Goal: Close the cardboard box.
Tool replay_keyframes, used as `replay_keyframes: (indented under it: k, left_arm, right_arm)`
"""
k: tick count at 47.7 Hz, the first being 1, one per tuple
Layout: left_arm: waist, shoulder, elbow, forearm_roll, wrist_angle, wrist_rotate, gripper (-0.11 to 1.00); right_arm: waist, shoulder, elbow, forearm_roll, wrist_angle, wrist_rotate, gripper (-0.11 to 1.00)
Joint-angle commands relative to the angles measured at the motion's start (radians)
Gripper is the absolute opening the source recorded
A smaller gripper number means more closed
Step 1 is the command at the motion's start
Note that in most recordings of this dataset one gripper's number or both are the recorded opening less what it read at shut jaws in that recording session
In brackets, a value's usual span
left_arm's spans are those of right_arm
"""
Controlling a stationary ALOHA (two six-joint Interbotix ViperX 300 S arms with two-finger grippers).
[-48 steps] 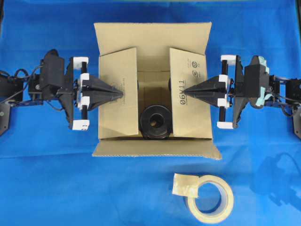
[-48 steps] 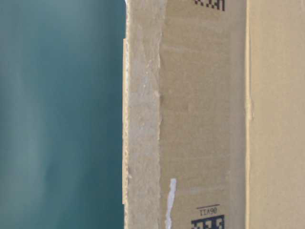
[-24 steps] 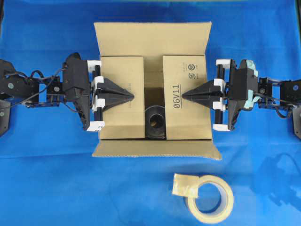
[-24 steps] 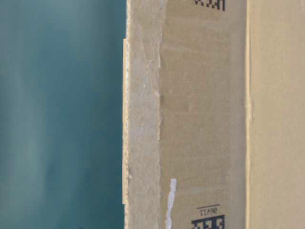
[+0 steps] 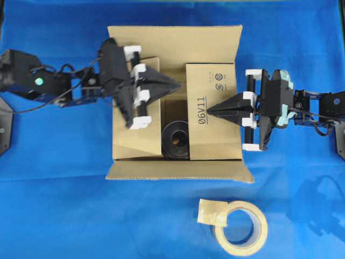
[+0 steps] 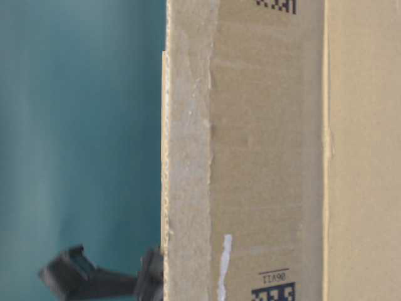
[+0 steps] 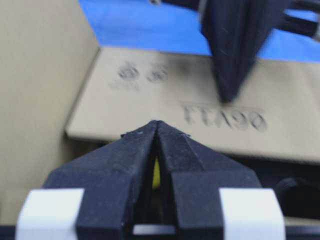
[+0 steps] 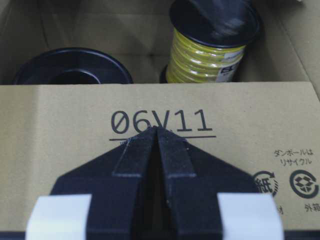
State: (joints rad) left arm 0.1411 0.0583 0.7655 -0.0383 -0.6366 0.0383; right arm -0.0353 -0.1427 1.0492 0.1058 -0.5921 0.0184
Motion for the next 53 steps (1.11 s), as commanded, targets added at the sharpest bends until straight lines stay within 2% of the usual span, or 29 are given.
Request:
replay_keyframes:
  k: [1,16,53]
  left_arm:
    - [0.028,0.005,-0.063,0.000,0.023,0.011,0.00]
    - [0.077,0.044,-0.141,0.005,0.071,0.052,0.00]
    - [0.110,0.127,-0.132,0.005,0.067,0.060,0.00]
  right_arm:
    - [0.009,0.000,-0.025,0.002,0.000,0.002,0.00]
    - [0.020,0.012,-0.035,0.002,-0.002,0.002,0.00]
    - [0.023,0.012,-0.038,0.002,-0.002,0.002,0.00]
